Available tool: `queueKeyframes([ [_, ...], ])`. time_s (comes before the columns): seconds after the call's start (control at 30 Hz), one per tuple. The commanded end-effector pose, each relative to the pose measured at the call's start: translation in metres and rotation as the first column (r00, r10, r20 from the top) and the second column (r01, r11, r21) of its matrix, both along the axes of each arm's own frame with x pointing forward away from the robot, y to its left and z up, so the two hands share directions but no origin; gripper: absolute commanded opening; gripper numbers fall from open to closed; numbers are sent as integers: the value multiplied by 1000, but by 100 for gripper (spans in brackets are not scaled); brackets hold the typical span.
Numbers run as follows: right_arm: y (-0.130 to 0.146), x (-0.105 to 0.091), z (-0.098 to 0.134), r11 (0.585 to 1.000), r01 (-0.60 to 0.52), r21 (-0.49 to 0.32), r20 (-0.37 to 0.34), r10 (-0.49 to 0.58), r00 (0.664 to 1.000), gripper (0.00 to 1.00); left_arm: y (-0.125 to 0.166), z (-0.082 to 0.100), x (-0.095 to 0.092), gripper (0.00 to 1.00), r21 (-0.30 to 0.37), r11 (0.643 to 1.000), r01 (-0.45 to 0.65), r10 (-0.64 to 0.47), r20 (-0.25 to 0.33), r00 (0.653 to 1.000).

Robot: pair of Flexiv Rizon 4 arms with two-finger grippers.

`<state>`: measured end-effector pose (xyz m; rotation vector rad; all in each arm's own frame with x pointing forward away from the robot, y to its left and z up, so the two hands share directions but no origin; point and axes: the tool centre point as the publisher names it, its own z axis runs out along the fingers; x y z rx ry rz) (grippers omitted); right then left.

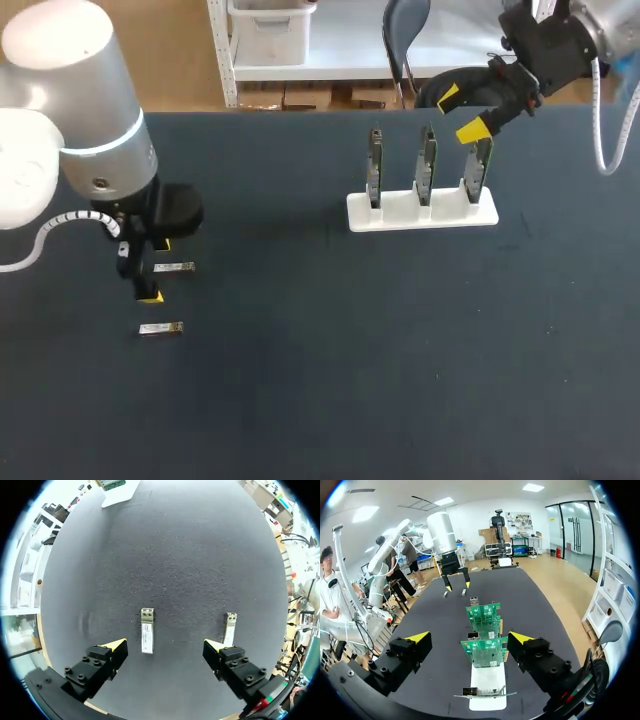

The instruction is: Pick up the optical module with the left hand, and insert it into the network port with the right hand.

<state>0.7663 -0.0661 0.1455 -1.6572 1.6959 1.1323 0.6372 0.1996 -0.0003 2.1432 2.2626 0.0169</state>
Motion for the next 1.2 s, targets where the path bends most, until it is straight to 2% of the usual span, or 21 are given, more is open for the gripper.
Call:
queueKeyframes([
  [0.03,0,-1,0,1000,2,-1,1,-2,1000,100,-2,-6,10,100,10,1000,2,-1,-13,1000],
  [0.27,0,-1,0,1000,2,-1,1,-2,1000,100,-1,-12,17,100,18,1000,-3,4,-16,1000],
  [1.0,0,-1,0,1000,2,-1,1,-2,1000,100,0,-21,14,98,15,999,-28,29,-51,998],
  [1.03,0,-1,0,1000,2,-1,1,-2,1000,100,0,-22,14,93,14,999,-29,30,-52,998],
  [1.07,0,-1,0,1000,2,-1,1,-2,1000,100,0,-22,14,48,13,999,-29,30,-53,998],
  [1.1,0,-1,0,1000,2,-1,1,-2,1000,100,0,-22,14,23,13,999,-29,30,-55,998],
  [1.13,0,-1,0,1000,2,-1,1,-2,1000,100,0,-22,14,2,12,1000,-29,29,-56,998],
  [1.2,0,-1,0,1000,2,-1,1,-2,1000,100,-1,-23,14,0,12,1000,-29,30,-58,998],
])
